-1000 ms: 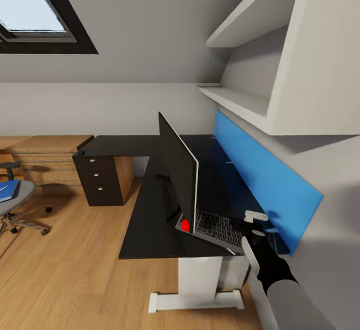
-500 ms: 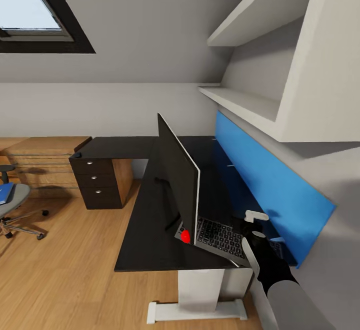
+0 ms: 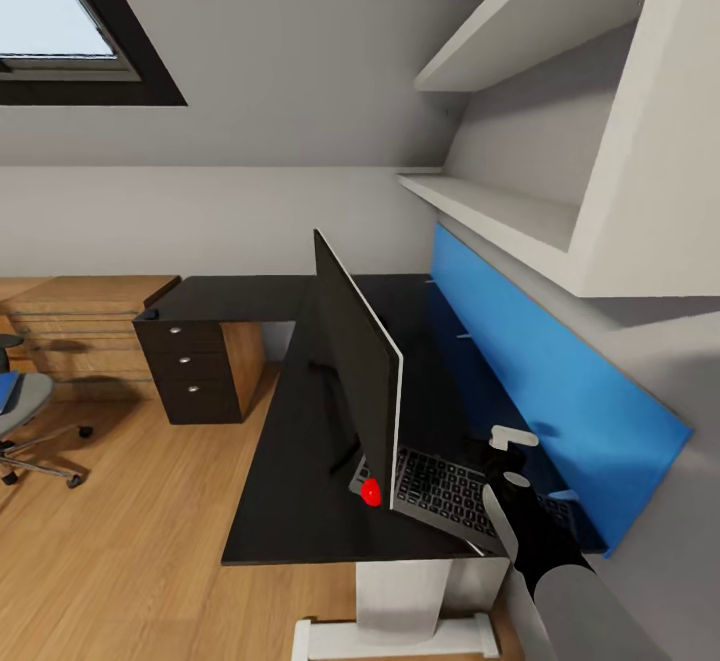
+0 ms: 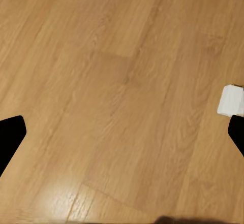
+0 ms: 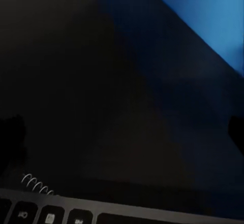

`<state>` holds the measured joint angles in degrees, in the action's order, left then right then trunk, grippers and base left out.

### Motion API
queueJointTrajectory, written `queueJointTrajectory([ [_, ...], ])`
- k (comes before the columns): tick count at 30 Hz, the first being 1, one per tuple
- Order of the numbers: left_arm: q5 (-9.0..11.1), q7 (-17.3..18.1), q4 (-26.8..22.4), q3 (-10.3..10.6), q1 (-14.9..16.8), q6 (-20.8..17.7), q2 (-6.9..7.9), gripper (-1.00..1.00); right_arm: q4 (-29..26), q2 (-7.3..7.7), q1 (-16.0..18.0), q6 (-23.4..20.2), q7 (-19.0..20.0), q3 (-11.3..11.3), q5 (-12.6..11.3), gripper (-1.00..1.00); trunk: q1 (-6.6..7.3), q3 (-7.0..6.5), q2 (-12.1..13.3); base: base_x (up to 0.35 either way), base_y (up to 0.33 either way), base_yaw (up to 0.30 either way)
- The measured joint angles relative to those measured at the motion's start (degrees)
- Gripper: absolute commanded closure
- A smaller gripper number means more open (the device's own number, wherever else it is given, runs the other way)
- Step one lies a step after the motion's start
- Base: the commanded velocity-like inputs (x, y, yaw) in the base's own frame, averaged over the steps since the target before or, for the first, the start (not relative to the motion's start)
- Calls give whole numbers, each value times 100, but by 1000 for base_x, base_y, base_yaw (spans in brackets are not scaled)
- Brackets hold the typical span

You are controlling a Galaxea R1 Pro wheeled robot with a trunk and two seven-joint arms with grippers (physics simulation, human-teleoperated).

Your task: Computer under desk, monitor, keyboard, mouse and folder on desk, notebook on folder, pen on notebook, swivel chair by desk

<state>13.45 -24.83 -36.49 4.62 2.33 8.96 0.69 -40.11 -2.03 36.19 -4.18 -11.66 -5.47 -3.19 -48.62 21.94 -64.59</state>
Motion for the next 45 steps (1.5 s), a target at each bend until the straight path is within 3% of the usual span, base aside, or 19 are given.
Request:
queueJointTrajectory([
  [8,51,-27,1,-410,4,-21,111,-100,262,70,3,5,0,-6,-19,-100,2,0,-1,189,0,0],
  [9,182,-26,0,-523,5,-23,153,-100,499,149,7,9,4,-8,-34,-100,3,0,0,284,0,0],
  [13,377,-20,0,-573,5,-20,186,-100,634,199,10,13,47,-19,-41,-100,1,0,-1,171,0,0],
  [14,541,-17,1,-595,5,-7,196,-100,697,225,12,15,156,-25,-45,-100,0,0,0,44,0,0],
  [32,620,-8,-7,-606,9,20,195,-100,855,246,14,17,546,-25,-54,-100,1,0,-1,33,0,0],
  [45,608,-8,-7,-600,6,20,190,-100,918,239,18,6,610,-28,-55,-100,0,0,0,56,0,0],
])
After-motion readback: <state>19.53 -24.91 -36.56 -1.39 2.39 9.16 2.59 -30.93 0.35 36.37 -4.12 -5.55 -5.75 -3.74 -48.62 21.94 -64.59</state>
